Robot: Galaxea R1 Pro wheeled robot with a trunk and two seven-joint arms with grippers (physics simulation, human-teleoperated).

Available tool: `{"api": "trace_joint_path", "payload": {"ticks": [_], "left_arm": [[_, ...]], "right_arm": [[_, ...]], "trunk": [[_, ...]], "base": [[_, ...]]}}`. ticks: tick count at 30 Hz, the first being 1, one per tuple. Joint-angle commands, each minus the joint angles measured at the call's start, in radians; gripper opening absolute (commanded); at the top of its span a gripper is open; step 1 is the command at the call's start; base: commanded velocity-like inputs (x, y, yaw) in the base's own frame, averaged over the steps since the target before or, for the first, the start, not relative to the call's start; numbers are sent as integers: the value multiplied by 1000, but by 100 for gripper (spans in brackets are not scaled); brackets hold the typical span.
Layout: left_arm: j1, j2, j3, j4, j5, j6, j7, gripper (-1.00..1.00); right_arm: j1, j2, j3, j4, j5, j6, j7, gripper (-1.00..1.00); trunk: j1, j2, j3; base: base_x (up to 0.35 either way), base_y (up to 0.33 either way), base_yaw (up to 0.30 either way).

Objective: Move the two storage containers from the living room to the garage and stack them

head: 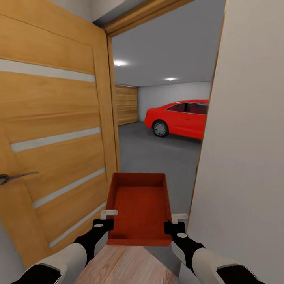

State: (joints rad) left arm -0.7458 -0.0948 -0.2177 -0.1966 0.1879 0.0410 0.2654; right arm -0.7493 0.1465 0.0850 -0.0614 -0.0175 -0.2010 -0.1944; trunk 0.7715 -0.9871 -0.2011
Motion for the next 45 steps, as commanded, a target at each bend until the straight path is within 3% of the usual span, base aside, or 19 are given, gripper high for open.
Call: {"api": "trace_joint_path", "payload": {"ticks": [1, 12, 27, 45], "left_arm": [[-1, 1, 15, -6, -17, 5, 31, -100], [-1, 1, 15, -6, -17, 5, 31, -100], [-1, 1, 15, -6, -17, 5, 31, -100], [-1, 1, 15, -6, -17, 5, 31, -100]], "right_arm": [[-1, -8, 6, 38, -15, -5, -60, -100], [-1, -7, 6, 38, -15, -5, -60, -100], [-1, -8, 6, 37, -15, -5, -60, -100], [-1, -7, 6, 38, -15, -5, -59, -100]], "trunk": [[1, -1, -1], [1, -1, -1], [1, -1, -1], [1, -1, -1]], "base": [[238, 220, -285], [240, 223, -277], [240, 227, -33], [240, 228, -270]]}}
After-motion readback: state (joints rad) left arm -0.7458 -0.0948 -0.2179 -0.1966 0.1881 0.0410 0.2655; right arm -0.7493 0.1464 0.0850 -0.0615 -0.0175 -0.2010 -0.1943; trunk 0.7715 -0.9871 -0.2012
